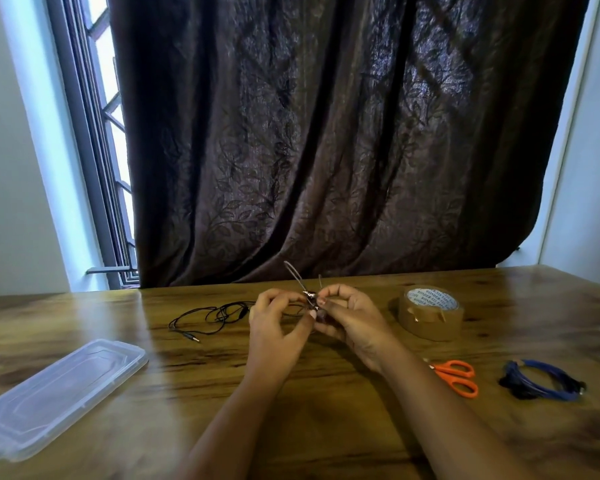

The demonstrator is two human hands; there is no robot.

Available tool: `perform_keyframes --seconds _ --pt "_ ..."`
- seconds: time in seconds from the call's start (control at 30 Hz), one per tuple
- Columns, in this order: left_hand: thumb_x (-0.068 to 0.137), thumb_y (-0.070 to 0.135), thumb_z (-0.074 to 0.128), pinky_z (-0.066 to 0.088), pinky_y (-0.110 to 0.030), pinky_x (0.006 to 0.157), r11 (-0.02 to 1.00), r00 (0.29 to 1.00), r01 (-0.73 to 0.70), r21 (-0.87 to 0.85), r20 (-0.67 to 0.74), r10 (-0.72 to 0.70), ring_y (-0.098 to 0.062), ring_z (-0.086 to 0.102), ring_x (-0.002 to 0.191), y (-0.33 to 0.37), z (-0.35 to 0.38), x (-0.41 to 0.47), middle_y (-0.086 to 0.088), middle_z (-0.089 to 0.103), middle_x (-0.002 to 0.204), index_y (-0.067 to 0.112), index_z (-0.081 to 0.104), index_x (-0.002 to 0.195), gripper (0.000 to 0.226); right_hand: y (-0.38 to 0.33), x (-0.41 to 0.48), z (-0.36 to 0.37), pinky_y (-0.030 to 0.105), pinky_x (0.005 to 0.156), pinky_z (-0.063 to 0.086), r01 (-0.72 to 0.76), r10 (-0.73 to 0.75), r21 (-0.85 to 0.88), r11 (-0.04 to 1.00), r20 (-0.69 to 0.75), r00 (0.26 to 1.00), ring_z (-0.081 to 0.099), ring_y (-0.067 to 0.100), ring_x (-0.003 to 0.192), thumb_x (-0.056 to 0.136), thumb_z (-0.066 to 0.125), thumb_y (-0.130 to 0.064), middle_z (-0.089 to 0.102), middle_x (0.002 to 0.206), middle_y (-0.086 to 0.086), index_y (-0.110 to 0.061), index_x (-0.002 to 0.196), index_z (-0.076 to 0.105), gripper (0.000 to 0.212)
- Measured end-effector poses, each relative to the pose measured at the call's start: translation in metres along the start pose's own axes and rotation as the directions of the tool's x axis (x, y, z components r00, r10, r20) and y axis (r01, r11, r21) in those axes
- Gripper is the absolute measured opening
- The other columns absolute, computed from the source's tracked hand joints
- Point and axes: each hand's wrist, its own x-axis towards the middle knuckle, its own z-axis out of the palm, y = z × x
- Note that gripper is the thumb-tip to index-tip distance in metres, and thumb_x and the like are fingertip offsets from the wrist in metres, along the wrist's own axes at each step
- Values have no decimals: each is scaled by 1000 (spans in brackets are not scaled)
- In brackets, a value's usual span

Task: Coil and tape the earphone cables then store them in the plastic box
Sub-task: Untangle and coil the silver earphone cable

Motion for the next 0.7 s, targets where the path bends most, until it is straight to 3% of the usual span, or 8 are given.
perform_keyframes --seconds 0.17,0.3,0.37,0.47,0.6,0.7 --pt "68 55 69 47 -34 91 996 998 37 -82 53 -33 -9 54 107 1 3 -1 16 60 107 35 58 108 47 -1 -1 1 19 55 53 84 -93 -196 977 -36 995 64 5 65 90 61 -11 69 76 0 -8 88 68 8" --pt "77 32 74 54 -31 74 973 993 75 -216 103 -54 -11 64 82 4 2 -1 3 68 87 23 64 96 23 -2 -3 3 16 52 47 178 -196 -304 936 -27 980 59 7 63 83 70 -18 66 73 4 -4 86 70 14" --pt "87 25 64 54 -28 73 949 993 103 -298 91 -79 -13 66 84 5 3 -1 0 69 90 20 67 98 13 -4 -3 2 12 54 45 213 -231 -339 916 -15 973 59 2 63 86 68 -18 65 68 -5 -9 81 70 10" --pt "95 13 53 52 -21 69 916 985 171 -362 48 -166 -13 66 85 1 2 1 -1 70 91 16 67 100 15 -3 -1 1 8 51 40 238 -272 -404 883 -28 962 57 -7 58 92 61 -19 64 62 -15 -20 80 69 14" --pt "90 13 60 52 -20 69 846 962 272 -459 163 -221 -8 65 83 1 -1 3 -4 69 97 17 63 112 22 0 3 1 20 65 48 267 -291 -477 837 24 956 59 1 73 90 62 -15 67 81 -8 -23 87 69 11" --pt "86 17 65 53 -24 67 828 954 297 -475 191 -232 -9 64 77 5 1 2 -4 68 92 17 65 108 22 0 4 1 22 78 50 310 -339 -554 772 53 939 63 5 86 87 65 -14 69 89 -9 -22 87 69 10"
